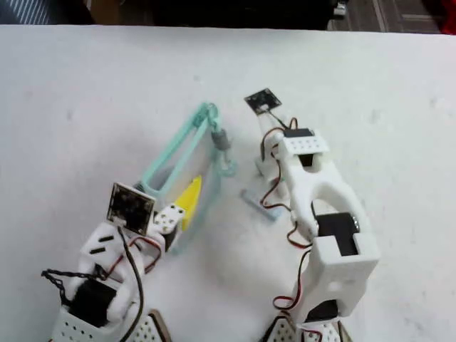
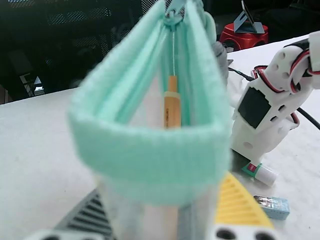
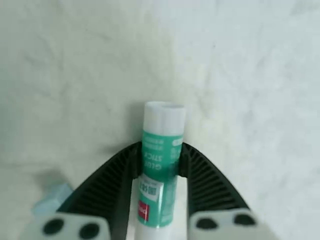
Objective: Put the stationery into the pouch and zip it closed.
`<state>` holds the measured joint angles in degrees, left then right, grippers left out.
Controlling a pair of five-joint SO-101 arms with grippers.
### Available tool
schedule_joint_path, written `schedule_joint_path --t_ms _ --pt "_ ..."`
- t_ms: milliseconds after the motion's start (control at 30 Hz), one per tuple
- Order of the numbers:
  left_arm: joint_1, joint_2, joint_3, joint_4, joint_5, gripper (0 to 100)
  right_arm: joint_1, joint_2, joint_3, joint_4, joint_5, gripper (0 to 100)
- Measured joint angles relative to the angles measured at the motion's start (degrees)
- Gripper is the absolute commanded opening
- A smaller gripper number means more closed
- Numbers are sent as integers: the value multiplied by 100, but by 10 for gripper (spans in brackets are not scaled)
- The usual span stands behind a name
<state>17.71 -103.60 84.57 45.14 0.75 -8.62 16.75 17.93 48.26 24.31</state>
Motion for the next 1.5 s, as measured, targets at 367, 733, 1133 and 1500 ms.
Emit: schedule_joint_path --t_ms 367,733,1133,1500 --pt "0 0 0 0 0 188 0 0 0 18 0 19" --pt "0 0 0 0 0 188 0 0 0 18 0 24" --pt "0 0 0 0 0 188 0 0 0 18 0 25" --pt "0 0 0 0 0 188 -9 0 0 35 -9 122"
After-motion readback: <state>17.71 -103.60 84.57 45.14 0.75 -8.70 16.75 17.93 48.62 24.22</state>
